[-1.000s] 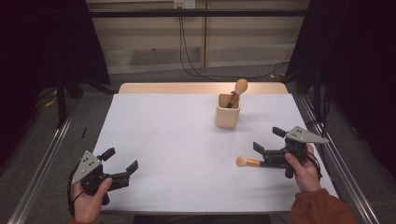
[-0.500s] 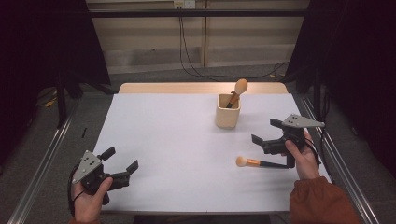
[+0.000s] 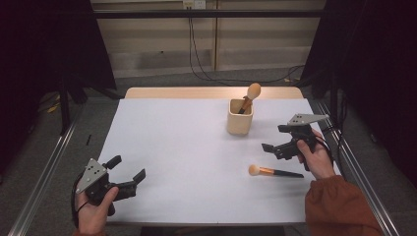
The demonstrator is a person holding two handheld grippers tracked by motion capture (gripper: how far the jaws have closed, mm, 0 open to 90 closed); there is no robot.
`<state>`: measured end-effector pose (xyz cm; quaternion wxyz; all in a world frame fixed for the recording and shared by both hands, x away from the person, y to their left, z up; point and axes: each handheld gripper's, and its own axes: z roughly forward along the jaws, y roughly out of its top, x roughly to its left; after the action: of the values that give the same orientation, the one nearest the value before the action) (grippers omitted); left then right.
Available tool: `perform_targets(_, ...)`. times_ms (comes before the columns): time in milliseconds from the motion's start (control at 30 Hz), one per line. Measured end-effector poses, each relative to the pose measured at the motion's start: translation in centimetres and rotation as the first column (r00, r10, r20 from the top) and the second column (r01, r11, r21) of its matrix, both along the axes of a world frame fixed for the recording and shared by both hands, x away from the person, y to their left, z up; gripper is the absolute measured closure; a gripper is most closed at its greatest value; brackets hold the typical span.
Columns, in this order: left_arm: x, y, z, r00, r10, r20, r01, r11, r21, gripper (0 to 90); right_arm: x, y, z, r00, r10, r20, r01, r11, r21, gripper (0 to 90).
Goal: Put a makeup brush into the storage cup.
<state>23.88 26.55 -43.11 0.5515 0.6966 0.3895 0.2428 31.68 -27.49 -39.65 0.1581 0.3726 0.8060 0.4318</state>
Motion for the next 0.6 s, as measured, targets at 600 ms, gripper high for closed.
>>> perform_targets(600,0.09,0.17,-0.04,1.0,0.004,-0.007,-0.004,1.0,0.005,2.9,0.58,0.72,-0.67,0.9802,0.147,-0.132,-0.168,0.973,-0.158,2.9)
